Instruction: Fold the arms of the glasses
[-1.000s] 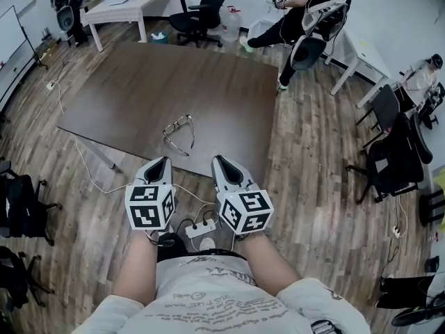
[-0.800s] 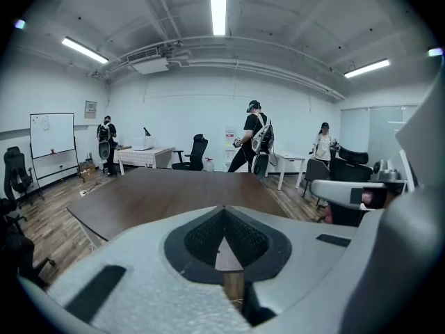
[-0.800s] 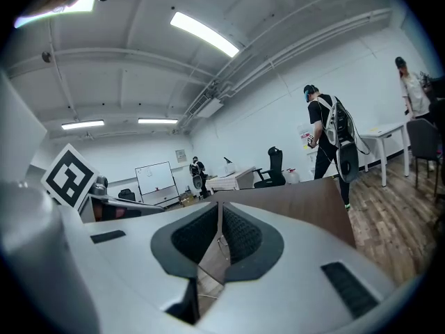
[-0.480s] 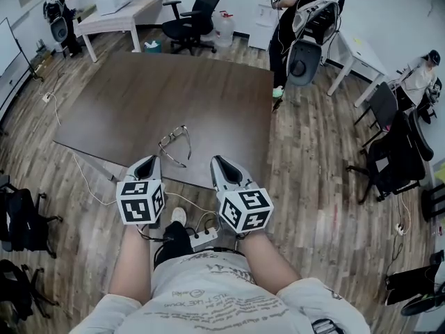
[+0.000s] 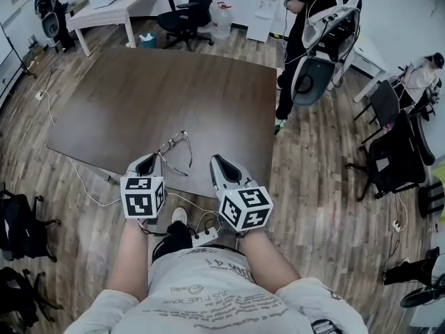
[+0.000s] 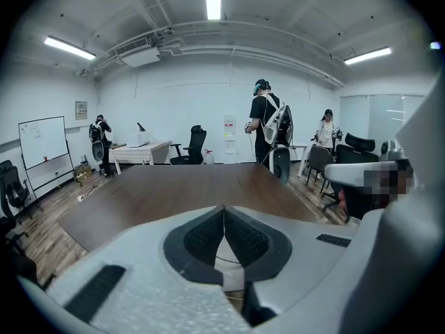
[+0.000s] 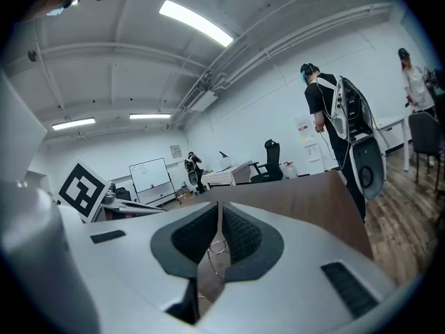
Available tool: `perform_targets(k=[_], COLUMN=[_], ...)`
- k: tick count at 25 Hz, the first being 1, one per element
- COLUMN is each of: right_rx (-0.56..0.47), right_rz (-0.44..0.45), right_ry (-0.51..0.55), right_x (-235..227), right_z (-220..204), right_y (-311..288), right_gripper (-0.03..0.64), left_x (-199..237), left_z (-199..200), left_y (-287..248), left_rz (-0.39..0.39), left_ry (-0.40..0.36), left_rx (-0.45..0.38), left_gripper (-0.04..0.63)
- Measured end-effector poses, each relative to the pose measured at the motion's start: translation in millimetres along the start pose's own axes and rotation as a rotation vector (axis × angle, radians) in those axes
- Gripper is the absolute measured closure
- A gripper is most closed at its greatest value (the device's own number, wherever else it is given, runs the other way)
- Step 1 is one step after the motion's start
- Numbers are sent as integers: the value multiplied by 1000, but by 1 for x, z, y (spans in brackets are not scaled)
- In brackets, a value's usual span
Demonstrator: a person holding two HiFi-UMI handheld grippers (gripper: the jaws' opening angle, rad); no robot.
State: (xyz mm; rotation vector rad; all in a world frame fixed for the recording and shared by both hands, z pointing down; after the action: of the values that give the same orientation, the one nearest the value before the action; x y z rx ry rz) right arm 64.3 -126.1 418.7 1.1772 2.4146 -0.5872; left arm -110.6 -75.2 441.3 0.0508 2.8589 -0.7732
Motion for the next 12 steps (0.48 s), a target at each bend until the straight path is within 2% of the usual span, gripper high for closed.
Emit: perform_targets(k=[5, 12], right_rx=[33, 71], right_rz=[-26, -54], right_ry=[-4, -6], right_x=[-5, -6], right_z=[-2, -1], right_y=[-39, -91], right_gripper=[600, 600], left_x=[24, 40], left_z=[-4, -20], left_y=[-37, -93], left_rz=[-62, -290], left_ry=[-28, -77], left_rx=[48, 166], left_gripper=[580, 580])
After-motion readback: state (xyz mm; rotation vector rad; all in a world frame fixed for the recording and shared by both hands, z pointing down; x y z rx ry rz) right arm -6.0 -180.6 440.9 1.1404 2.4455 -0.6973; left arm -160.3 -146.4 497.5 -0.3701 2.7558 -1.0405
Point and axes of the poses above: the fingertips, and each gripper's own axes: y backward along the fingers, x to its left, z out of its top, the point moved 3 cm from there along y, backward along the fingers, and after that the axes turned 13 degrees about -y, right-handed, at the moved point
